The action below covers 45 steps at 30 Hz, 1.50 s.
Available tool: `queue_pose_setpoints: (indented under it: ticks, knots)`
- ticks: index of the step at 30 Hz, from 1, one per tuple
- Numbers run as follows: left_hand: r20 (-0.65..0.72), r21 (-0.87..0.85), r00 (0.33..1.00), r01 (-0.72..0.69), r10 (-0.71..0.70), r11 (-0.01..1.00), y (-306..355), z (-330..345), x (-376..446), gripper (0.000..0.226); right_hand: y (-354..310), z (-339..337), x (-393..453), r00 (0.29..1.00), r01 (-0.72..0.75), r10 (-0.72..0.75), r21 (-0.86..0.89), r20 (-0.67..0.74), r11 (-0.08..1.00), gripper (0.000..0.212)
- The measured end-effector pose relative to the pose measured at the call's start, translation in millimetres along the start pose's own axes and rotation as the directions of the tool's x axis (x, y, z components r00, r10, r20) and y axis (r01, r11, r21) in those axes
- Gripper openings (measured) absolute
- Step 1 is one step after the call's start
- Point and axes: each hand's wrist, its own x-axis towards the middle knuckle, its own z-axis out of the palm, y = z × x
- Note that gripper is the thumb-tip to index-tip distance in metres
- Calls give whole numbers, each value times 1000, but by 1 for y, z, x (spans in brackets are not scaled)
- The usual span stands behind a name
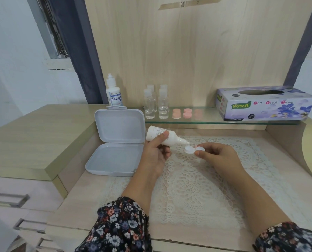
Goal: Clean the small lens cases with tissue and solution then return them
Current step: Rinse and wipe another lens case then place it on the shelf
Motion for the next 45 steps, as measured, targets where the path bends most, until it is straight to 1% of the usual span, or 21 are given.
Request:
queue_pose_setpoints:
  ticks: [2, 5, 8, 18, 20, 23, 24, 25, 28, 30, 34, 39, 45]
  knots:
    - [-2, -4, 1000, -1, 1, 1000, 0, 0, 1, 48, 0, 0, 0, 1000, 1, -1, 1, 2, 1000, 11]
    - [-13, -3, 1000, 3, -3, 1000, -1, -1, 1, 37, 0, 0, 0, 1000, 4, -4, -2, 1, 1000, 11]
    - [-17, 3, 1000, 6, -6, 1000, 0, 0, 0, 34, -1, 0, 0, 1000, 5, -5, -6, -1, 1000, 11]
    - [9, 15, 1000, -1, 1, 1000, 1, 1, -1, 43, -1, 0, -1, 1000, 10, -10, 3, 0, 1000, 11]
    - [8, 22, 1000, 3, -3, 1000, 1, 1, -1, 38, -1, 0, 0, 1000, 11, -11, 4, -3, 1000, 12]
    - [-5, 25, 1000, 19, -19, 999, 0, 0, -1, 18, -1, 0, 0, 1000, 11, -11, -5, 1, 1000, 11]
    - [-6, 22, 1000, 23, -23, 1000, 0, 0, -1, 17, -1, 0, 0, 1000, 11, -11, -6, 2, 1000, 11]
    - [-3, 17, 1000, 22, -22, 1000, 1, 0, -1, 21, -1, 0, 0, 1000, 11, -11, -6, 2, 1000, 11]
    - [10, 10, 1000, 5, -5, 1000, 1, 1, -1, 44, -1, 0, 0, 1000, 10, -10, -2, 0, 1000, 11]
    - [4, 8, 1000, 0, 0, 1000, 0, 1, -1, 50, -1, 0, 0, 1000, 10, -10, 1, -1, 1000, 11]
    - [-5, 5, 1000, 6, -6, 1000, 1, 1, -2, 42, -1, 0, 1, 1000, 13, -13, -3, 0, 1000, 11]
    - [-3, 14, 1000, -1, 1, 1000, 0, 1, -2, 50, 0, 0, 1, 1000, 16, -16, -8, 0, 1000, 11]
    - [1, 23, 1000, -2, 2, 1000, 1, 1, -2, 45, 1, 0, 1, 1000, 10, -10, -10, 3, 1000, 12]
